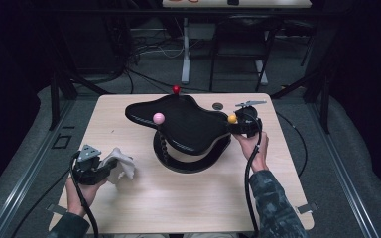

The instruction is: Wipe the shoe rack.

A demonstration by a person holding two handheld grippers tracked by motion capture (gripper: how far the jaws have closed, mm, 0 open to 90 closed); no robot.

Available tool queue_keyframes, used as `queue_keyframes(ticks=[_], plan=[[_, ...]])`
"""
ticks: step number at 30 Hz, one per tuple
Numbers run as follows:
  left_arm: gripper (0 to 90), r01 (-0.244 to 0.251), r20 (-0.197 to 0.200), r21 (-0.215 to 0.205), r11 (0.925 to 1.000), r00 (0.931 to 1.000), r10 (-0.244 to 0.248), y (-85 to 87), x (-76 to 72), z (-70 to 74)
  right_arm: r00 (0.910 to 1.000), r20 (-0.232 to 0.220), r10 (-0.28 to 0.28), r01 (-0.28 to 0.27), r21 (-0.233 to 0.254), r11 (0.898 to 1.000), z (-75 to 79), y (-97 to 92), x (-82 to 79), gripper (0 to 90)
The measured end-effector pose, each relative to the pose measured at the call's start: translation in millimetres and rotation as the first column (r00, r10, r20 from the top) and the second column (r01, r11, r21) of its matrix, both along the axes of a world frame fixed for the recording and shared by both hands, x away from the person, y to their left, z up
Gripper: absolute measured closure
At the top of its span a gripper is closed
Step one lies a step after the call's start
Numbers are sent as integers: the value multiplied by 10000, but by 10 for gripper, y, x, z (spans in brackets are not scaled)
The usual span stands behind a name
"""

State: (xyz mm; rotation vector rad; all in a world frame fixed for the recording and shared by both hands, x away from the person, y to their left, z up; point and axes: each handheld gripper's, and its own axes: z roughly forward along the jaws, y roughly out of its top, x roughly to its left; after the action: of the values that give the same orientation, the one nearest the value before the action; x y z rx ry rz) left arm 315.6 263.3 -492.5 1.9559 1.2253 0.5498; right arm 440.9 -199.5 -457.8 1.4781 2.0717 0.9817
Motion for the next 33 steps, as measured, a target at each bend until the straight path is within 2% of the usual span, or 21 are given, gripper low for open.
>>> queue_keyframes(ticks=[3,4,5,8,10,11,13,16,19,21,22,24,25,26,27,28,29,30,31,32,33], plan=[[822,23,21,-16,10000,10000,-23,-10,-3,8,9993,203,308,-315,339,9989,94,15,-194,361],[822,12,26,-30,10000,10000,-12,-14,-3,8,9978,232,618,-630,545,9965,145,24,-277,335],[822,14,19,-29,10000,10000,-14,-15,-3,8,9976,323,608,-622,411,9972,178,54,-348,315],[820,14,5,-18,10000,10000,-14,-20,-4,8,9911,354,1284,-1298,416,9907,269,118,-557,293],[820,37,-7,-10,10000,10000,-37,-26,-3,6,9845,399,1708,-1731,627,9829,326,153,-661,285],[820,59,6,-5,10000,10000,-59,-29,-4,6,9845,529,1672,-1703,616,9835,348,174,-700,284],[820,67,11,-5,10000,10000,-67,-30,-4,10,9771,598,2040,-2091,961,9732,421,214,-792,286],[820,29,-13,-18,10000,10000,-29,-23,-2,8,9656,902,2440,-2530,1075,9615,523,328,-929,301],[820,31,-24,-6,10000,10000,-31,-23,-4,6,9547,964,2817,-2918,1162,9494,599,422,-1010,324],[820,34,-32,-30,10000,10000,-34,-27,-6,4,9499,1163,2902,-3020,1012,9479,630,503,-1055,361],[821,33,-33,-28,10000,10000,-33,-28,-5,3,9461,1190,3012,-3136,1038,9439,645,540,-1074,367],[820,50,-35,-5,10000,10000,-50,-26,-3,3,9419,1269,3111,-3244,1021,9404,659,589,-1091,377],[820,44,-35,-1,10000,10000,-44,-26,-2,2,9442,1230,3056,-3189,1076,9417,665,606,-1088,370],[820,43,-42,-6,10000,10000,-43,-26,-1,1,9371,1087,3316,-3450,1468,9270,685,607,-1076,367],[821,45,-48,-5,10000,10000,-45,-27,0,0,9419,1115,3167,-3293,1225,9362,714,637,-1085,367],[821,50,-48,-3,10000,10000,-50,-28,0,0,9344,1267,3328,-3468,1118,9312,740,682,-1099,371],[821,68,-52,8,10000,10000,-68,-30,0,-1,9309,1294,3417,-3552,1011,9293,749,714,-1107,373],[821,68,-56,22,10000,10000,-68,-33,1,-2,9287,1184,3515,-3642,1117,9246,762,749,-1114,375],[820,54,-42,-6,10000,10000,-54,-37,2,-5,9197,1225,3731,-3873,1260,9133,777,778,-1120,378],[820,73,-62,12,10000,10000,-73,-39,0,-3,9194,1330,3702,-3852,1140,9158,797,816,-1133,379],[820,93,-72,31,10000,9999,-93,-37,-1,-2,9109,1255,3932,-4074,1214,9051,817,860,-1144,382]])
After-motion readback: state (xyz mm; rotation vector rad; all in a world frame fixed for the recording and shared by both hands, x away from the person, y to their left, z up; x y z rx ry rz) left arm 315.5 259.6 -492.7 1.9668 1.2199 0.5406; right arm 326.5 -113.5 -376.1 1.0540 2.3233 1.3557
